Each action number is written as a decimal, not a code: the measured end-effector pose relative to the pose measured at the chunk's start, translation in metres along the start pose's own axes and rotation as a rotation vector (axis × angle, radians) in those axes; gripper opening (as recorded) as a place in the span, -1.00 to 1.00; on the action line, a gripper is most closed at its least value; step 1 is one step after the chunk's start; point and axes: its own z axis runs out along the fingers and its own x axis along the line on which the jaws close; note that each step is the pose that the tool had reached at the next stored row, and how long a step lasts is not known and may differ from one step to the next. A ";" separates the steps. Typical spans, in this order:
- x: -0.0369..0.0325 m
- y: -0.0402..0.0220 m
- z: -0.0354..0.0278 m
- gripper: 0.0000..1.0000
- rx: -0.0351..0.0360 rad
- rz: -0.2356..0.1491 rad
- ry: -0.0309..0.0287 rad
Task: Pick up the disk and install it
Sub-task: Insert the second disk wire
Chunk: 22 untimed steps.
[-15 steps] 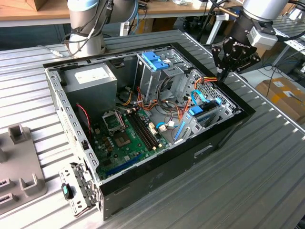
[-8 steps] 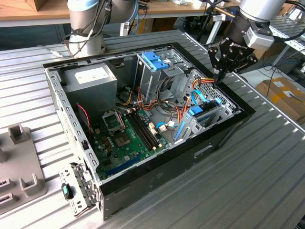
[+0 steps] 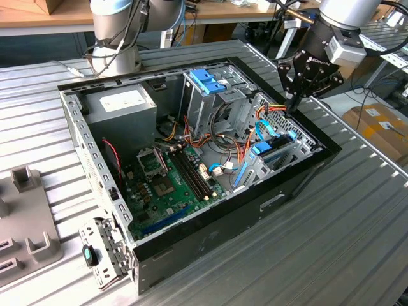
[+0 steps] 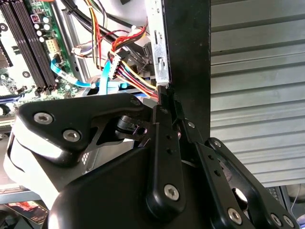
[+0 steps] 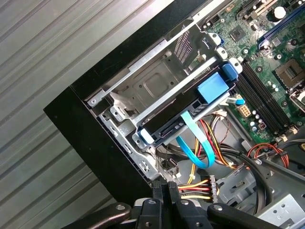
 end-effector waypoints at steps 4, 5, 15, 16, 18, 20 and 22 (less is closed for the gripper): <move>-0.0015 0.0011 -0.0001 -0.67 0.0000 0.000 0.0000; -0.0020 0.0016 -0.0001 -0.67 0.0000 0.000 0.0000; -0.0022 0.0017 -0.0001 -0.67 0.0000 0.001 0.0000; -0.0022 0.0017 -0.0001 -0.67 -0.0001 0.003 0.0000; -0.0022 0.0017 -0.0001 -0.67 -0.0003 0.012 0.0003; -0.0022 0.0017 -0.0001 -0.67 -0.0006 0.020 0.0006; -0.0022 0.0017 -0.0001 -0.67 -0.0007 0.023 0.0008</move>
